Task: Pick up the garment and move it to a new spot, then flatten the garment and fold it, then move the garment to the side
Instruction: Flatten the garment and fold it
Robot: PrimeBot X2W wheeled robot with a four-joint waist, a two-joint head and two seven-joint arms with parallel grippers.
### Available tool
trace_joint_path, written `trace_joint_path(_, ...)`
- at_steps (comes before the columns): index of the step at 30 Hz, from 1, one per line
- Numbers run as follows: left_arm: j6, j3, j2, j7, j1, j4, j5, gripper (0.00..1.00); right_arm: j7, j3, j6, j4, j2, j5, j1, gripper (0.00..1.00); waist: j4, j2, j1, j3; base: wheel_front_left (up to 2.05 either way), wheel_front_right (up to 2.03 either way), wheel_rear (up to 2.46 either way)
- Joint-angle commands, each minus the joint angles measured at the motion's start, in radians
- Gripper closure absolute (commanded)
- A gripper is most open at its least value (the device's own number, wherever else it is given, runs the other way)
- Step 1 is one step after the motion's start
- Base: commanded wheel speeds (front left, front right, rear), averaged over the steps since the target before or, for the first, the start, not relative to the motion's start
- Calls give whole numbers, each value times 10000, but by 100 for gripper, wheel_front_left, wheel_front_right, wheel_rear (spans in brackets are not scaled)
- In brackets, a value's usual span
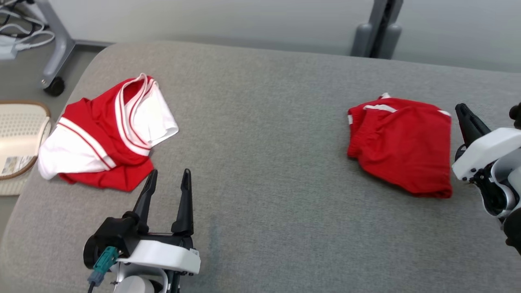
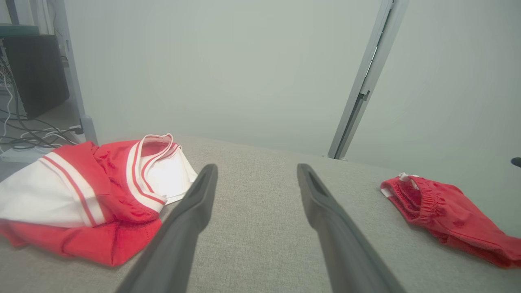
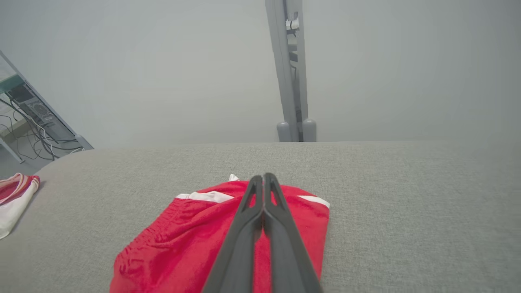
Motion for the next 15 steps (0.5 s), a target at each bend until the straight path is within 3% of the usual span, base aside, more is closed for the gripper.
trace_joint_path(1,-60,111,29,-19,90,-62,93,0,-88,-518,3,-299,-94,-287,329,100,-340,0,0,-324,0,0,0)
trace_joint_path(6,-105,312,32,-18,249,-157,171,0,-75,-2572,3,-1384,76,-1777,1728,100,-536,0,0,-489,0,0,0)
trace_joint_path(12,-176,605,29,-18,432,-274,276,0,-78,-5989,3,-3421,1436,-4233,4321,100,-955,0,0,-655,0,0,0)
trace_joint_path(15,-184,720,32,-18,533,-275,320,0,-78,-6991,3,-4293,2133,-5334,5301,100,-1131,0,0,-749,0,0,0)
